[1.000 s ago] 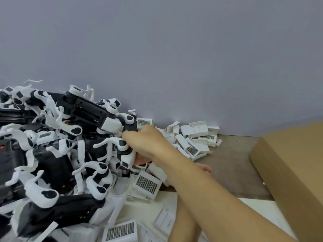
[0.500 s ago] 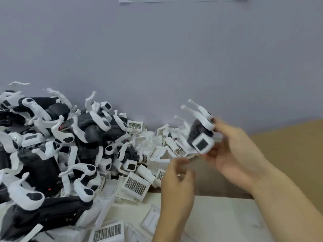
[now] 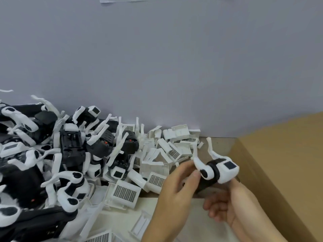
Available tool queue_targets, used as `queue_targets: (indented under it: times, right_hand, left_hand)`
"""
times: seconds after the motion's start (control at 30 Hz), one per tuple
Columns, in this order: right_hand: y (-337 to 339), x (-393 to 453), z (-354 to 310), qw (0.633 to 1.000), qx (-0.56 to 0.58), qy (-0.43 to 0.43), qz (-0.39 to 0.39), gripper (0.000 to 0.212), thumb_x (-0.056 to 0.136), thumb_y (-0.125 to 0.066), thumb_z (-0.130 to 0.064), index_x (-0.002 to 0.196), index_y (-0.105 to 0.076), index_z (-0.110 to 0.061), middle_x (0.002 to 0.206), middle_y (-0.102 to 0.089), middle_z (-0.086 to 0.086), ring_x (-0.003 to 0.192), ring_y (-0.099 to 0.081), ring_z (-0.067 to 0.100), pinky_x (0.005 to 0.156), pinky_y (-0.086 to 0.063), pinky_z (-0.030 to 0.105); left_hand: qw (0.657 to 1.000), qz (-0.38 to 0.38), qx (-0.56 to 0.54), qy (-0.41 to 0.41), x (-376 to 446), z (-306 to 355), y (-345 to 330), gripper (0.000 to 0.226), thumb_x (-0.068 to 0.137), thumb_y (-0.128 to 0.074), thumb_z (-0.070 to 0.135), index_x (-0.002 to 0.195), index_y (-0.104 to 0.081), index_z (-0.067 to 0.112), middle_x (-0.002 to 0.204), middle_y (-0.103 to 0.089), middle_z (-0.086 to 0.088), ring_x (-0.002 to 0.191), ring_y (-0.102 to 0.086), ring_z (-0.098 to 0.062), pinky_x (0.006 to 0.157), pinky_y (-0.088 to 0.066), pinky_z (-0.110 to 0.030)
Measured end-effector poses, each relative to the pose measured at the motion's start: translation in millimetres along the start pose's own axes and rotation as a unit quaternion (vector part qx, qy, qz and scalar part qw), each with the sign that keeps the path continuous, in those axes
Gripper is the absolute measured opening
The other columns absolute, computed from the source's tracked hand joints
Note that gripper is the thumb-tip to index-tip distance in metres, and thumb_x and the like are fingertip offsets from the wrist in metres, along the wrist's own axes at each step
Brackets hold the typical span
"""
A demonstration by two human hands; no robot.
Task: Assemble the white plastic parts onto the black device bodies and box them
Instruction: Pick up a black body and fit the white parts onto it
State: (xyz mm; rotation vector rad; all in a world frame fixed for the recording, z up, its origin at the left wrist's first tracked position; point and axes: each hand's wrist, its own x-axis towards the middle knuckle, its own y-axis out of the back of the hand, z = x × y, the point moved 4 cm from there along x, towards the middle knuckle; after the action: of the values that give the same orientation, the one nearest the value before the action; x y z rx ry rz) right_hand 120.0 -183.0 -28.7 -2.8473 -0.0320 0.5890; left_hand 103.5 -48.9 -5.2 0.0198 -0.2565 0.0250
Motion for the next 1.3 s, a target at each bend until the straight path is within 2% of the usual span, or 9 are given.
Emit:
queue_targets:
  times: [0.13,0.27,0.37,0.5,0.6,0.73,0.87,1.07,1.3]
  right_hand:
    - [0.1,1.1,0.3,0.966,-0.236,0.098,0.027,0.067,0.103,-0.033,-0.051,0.076,-0.075,-0.006,0.05,-0.062,0.017,0.036,-0.052,0.021,0.036,-0.035,0.021]
    - [-9.1,-2.9,-0.8,0.89,-0.39,0.226,0.064,0.052,0.096,-0.039,-0.044,0.063,-0.058,-0.007,0.054,-0.064,0.007,0.048,-0.057,0.019,0.052,-0.045,0.034]
    - [-13.7,-5.0,-0.8,0.856,-0.421,0.289,0.08,0.039,0.087,-0.039,-0.049,0.058,-0.053,-0.026,0.049,-0.055,-0.009,0.052,-0.049,0.015,0.047,-0.035,0.024]
    - [-13.8,-7.0,-3.4,0.835,-0.394,0.364,0.121,0.051,0.088,-0.049,-0.046,0.048,-0.043,-0.016,0.045,-0.049,-0.011,0.051,-0.048,0.01,0.053,-0.036,0.022]
    - [-12.4,-8.8,-4.1,0.834,-0.359,0.39,0.153,0.047,0.088,-0.054,-0.045,0.048,-0.047,-0.02,0.046,-0.052,-0.011,0.05,-0.051,0.006,0.051,-0.038,0.013]
    - [-10.4,-5.5,-3.0,0.857,-0.302,0.385,0.16,0.034,0.088,-0.057,-0.046,0.064,-0.057,-0.022,0.061,-0.061,-0.015,0.06,-0.057,0.005,0.058,-0.041,0.013]
    - [-13.7,-7.4,-5.0,0.859,-0.289,0.401,0.135,0.013,0.093,-0.057,-0.03,0.081,-0.062,-0.033,0.075,-0.066,-0.021,0.076,-0.063,0.002,0.064,-0.048,0.016]
    - [-29.7,-16.4,-3.9,0.852,-0.348,0.388,0.042,0.021,0.092,-0.045,-0.032,0.095,-0.066,-0.034,0.082,-0.069,-0.017,0.081,-0.065,0.005,0.062,-0.054,0.026]
    - [-35.1,-14.1,1.9,0.853,-0.384,0.353,0.032,0.06,0.085,-0.059,-0.052,0.141,-0.046,-0.037,0.118,-0.062,-0.021,0.113,-0.056,-0.003,0.095,-0.049,0.025]
  left_hand:
    - [0.999,0.004,0.026,0.03,-1.9,-0.5,-0.2,0.049,0.109,-0.03,0.039,0.09,-0.068,0.064,0.095,-0.071,0.032,0.094,-0.063,0.015,0.071,-0.041,0.003]
    - [0.999,0.028,-0.041,0.02,-0.3,-8.2,2.9,0.044,0.089,-0.034,0.05,0.094,-0.076,0.042,0.094,-0.078,0.006,0.086,-0.072,-0.007,0.072,-0.054,-0.015]
    - [0.996,0.055,-0.062,0.03,0.6,-12.6,7.4,0.045,0.084,-0.035,0.046,0.091,-0.079,0.038,0.09,-0.078,0.001,0.081,-0.073,-0.01,0.068,-0.058,-0.023]
    - [0.987,0.121,-0.058,0.092,4.6,-26.2,15.8,0.048,0.102,-0.033,0.04,0.078,-0.074,0.03,0.08,-0.075,-0.002,0.076,-0.07,-0.02,0.072,-0.06,-0.044]
    - [0.98,0.116,-0.12,0.108,7.2,-21.9,13.6,0.056,0.107,-0.034,0.037,0.071,-0.076,0.027,0.068,-0.07,-0.002,0.061,-0.065,-0.017,0.051,-0.049,-0.034]
    - [0.968,0.118,-0.191,0.112,6.5,-19.4,13.1,0.031,0.095,-0.051,0.033,0.083,-0.077,0.02,0.076,-0.07,-0.01,0.063,-0.066,-0.024,0.043,-0.048,-0.031]
    - [0.975,0.126,-0.145,0.109,3.4,-20.2,12.1,0.031,0.101,-0.051,0.034,0.089,-0.077,0.024,0.09,-0.075,-0.011,0.068,-0.072,-0.024,0.041,-0.051,-0.029]
    - [0.986,0.124,-0.079,0.083,2.9,-12.6,12.5,0.032,0.093,-0.056,0.043,0.101,-0.074,0.018,0.081,-0.077,-0.004,0.065,-0.075,-0.024,0.039,-0.05,-0.028]
    - [0.975,0.16,-0.108,0.111,2.8,-24.1,11.0,0.042,0.082,-0.058,0.054,0.101,-0.063,0.017,0.081,-0.076,0.003,0.075,-0.074,-0.01,0.058,-0.053,-0.017]
